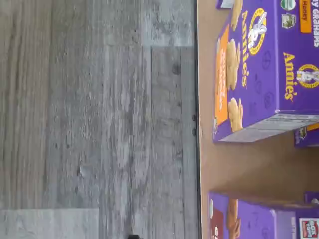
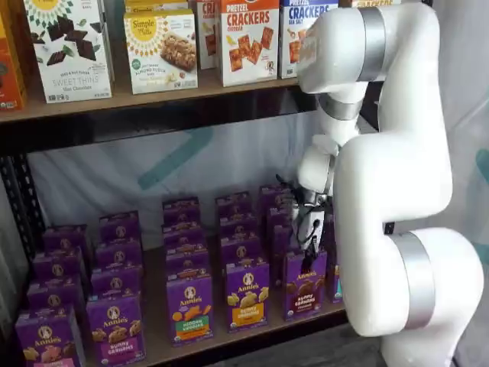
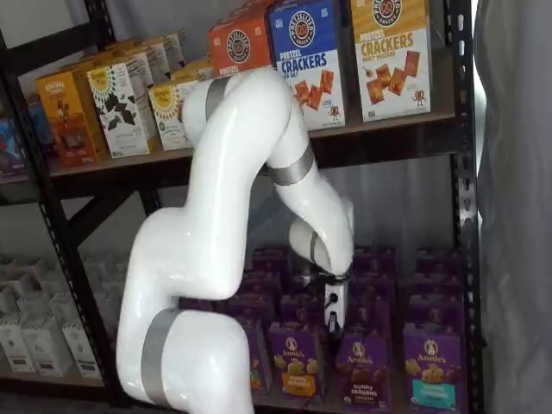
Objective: Pick up the purple box with a brown patch in the center, on the bottom shelf, the fifth box from the left
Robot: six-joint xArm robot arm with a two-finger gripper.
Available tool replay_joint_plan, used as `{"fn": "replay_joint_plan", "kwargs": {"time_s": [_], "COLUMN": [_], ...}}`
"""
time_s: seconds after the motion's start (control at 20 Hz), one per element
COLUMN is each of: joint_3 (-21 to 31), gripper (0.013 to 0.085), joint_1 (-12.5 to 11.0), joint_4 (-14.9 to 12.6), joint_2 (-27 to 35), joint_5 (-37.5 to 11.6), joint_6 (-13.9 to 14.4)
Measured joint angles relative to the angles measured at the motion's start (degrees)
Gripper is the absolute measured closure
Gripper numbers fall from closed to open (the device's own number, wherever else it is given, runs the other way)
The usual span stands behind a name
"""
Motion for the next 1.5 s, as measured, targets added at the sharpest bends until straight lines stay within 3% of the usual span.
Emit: {"fn": "replay_joint_plan", "kwargs": {"time_s": [0.1, 0.2, 0.55, 1.0, 1.15, 1.5], "joint_3": [-1.99, -3.38, -6.58, -12.76, -14.91, -18.85], "gripper": [0.013, 0.013, 0.013, 0.013, 0.013, 0.013], "joint_1": [-0.2, -0.12, 0.38, -0.45, -0.58, -0.7], "joint_4": [-2.06, -2.38, 3.66, 2.18, -0.56, -14.85], "joint_2": [1.04, 2.11, 5.13, 10.62, 12.45, 16.06], "joint_5": [2.66, 3.4, 1.38, 1.02, 0.88, 1.32], "joint_6": [1.86, 2.28, -2.64, -2.02, 0.33, 13.07]}}
